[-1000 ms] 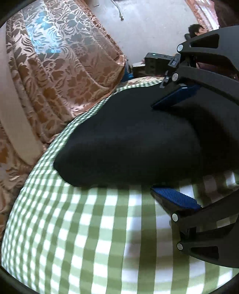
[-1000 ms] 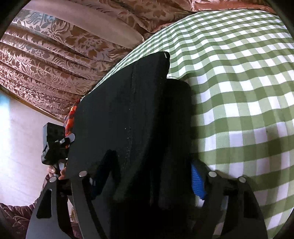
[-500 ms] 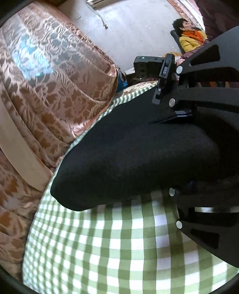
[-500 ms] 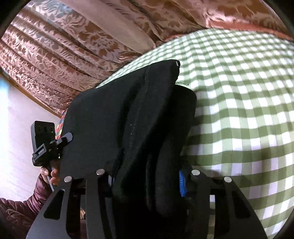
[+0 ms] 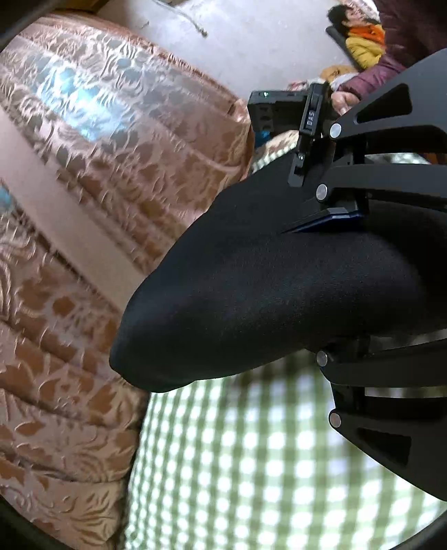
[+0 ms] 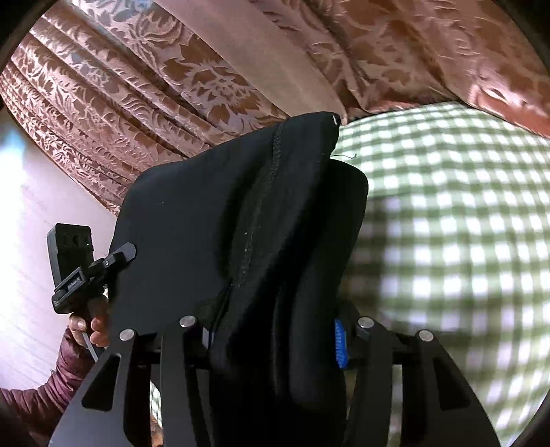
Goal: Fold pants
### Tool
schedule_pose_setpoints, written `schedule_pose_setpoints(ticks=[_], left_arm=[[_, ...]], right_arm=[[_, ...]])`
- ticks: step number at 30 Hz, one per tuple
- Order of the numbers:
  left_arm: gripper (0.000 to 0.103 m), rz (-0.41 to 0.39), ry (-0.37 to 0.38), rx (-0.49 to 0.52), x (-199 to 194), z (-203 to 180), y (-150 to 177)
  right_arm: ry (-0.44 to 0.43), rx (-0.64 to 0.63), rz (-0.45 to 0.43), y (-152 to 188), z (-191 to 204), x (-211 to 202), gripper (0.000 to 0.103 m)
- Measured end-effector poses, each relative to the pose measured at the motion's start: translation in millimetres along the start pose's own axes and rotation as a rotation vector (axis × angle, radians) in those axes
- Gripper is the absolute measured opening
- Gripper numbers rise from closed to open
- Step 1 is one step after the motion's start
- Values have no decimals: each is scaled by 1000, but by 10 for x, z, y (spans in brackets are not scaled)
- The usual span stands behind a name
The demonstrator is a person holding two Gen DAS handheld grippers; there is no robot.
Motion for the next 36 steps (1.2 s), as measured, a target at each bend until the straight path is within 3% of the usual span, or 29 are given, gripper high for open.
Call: schedule_pose_setpoints(ticks=[5, 8, 9, 11, 13, 14, 16, 18, 21, 25, 27, 29, 31, 35, 36], left_arm=[[43, -17, -36, -6, 49, 226, -331], [44, -13, -53, -37, 123, 424, -447], [45, -3, -74, -60, 181, 559, -465], [48, 33, -133, -80, 334, 764, -448], [58, 105, -221, -148, 550, 1053, -321], [61, 79, -214, -154, 553, 1118, -287], [62, 65, -198, -179, 513, 1129, -278], [62, 69, -239, -138, 480, 1036, -287], [62, 60, -291, -133, 401, 897, -338], [62, 1, -373, -108, 183, 751, -299], [62, -8, -392, -105, 101, 683, -217], [62, -24, -388, -125, 14, 641, -123], [73, -26, -337, -183, -38, 636, 3], [74, -10, -293, -236, -2, 666, 159], [66, -11, -254, -251, 14, 665, 159]], right_arm=[[2, -3, 14, -324, -49, 323, 49], [58, -12, 57, -365, -191, 658, 50], [90, 6, 87, -324, -303, 824, 57], [59, 33, 66, -290, -403, 894, 65], [27, 62, 56, -273, -452, 871, 66], [30, 58, 56, -269, -449, 861, 68], [60, 54, 58, -286, -431, 821, 73], [119, 27, 43, -308, -394, 733, 79], [198, -35, -6, -348, -272, 530, 77], [164, -53, -8, -321, -163, 378, 76], [134, -19, 18, -259, -201, 377, 85], [128, 28, 47, -180, -287, 433, 85], [93, 96, 83, -83, -389, 494, 85], [17, 138, 71, 1, -411, 458, 58], [13, 134, 65, -3, -385, 435, 50]])
Point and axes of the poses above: each gripper's, at about its wrist camera, not at the fingertips, and x roughly the way its jaws point, z to its left, y to its underside, the point moved 4 cm from there along x, roughly the way its jaws point, and after that the axes turned 4 degrees about y, right-handed, at the moved point
